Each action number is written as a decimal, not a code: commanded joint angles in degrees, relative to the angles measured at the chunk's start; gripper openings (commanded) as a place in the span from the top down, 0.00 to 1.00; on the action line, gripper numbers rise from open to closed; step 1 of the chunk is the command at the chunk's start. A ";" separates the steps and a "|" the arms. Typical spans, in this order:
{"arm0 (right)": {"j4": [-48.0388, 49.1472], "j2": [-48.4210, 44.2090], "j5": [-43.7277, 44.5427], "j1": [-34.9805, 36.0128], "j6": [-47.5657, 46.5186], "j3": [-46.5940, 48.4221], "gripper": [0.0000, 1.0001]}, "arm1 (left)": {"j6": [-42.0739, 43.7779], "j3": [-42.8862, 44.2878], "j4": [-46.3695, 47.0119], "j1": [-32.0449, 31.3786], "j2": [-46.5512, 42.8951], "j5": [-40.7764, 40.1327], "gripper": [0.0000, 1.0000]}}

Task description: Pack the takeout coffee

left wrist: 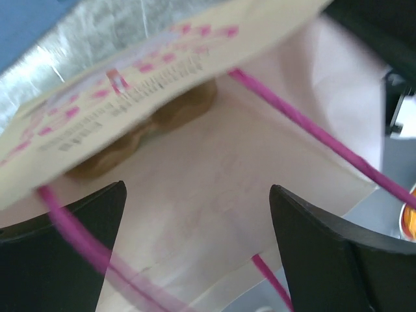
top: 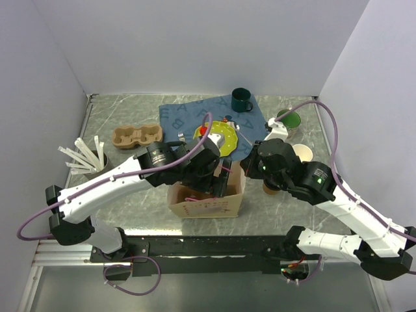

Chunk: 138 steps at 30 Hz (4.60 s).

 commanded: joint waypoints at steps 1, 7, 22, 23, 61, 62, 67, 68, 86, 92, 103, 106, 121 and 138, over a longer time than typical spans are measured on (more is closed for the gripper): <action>0.08 1.31 1.13 -0.45 2.61 4.80 1.00 | 0.85 -2.01 -1.12 -0.10 -0.90 6.29 0.04; -2.91 2.90 2.81 -0.80 3.58 6.22 1.00 | 1.64 -3.60 -4.38 0.25 -2.93 7.00 0.08; 0.84 -1.84 -2.19 -0.81 -4.11 3.67 0.58 | 5.59 5.09 -11.59 0.60 3.75 0.59 0.08; 2.52 -3.85 -3.42 -0.72 -7.46 2.71 0.54 | 5.86 5.45 -11.94 0.60 4.19 -0.03 0.08; 30.67 -10.73 -25.86 -0.81 -53.55 -11.90 1.00 | 9.20 5.72 -12.64 3.76 3.84 1.37 0.06; 29.70 -10.46 -23.58 -0.81 -52.68 -11.54 1.00 | 9.46 4.58 -12.56 3.77 3.40 1.90 0.05; 28.81 -9.32 -20.15 -0.72 -50.39 -11.01 1.00 | 12.35 -0.43 -12.02 3.68 0.41 3.31 0.05; 28.46 -9.23 -18.05 -0.72 -50.04 -10.92 1.00 | 12.88 -0.52 -12.46 3.68 0.41 3.22 0.05; 28.46 -8.35 -18.90 -1.16 -44.76 -11.19 0.96 | 9.56 12.66 -5.36 4.47 -0.29 -0.21 0.01; 27.67 -9.05 -18.02 -1.07 -43.53 -11.10 0.98 | 3.41 9.06 1.68 7.54 -4.68 -0.99 0.03; 28.99 -8.44 -21.28 -1.16 -46.16 -8.56 1.00 | 0.41 5.63 -1.74 10.88 -7.06 -8.20 0.02; 29.25 -7.91 -23.12 -1.07 -46.60 -6.27 1.00 | -0.73 6.33 -5.16 11.06 -7.06 -11.01 0.01; 30.13 -5.80 -25.05 -1.60 -52.49 -6.97 0.97 | 0.85 -3.94 -4.30 19.31 -13.73 -8.66 0.08; 27.41 -8.00 -22.16 -2.21 -47.14 -5.56 0.43 | 18.86 -6.07 17.41 29.34 -8.82 8.31 0.21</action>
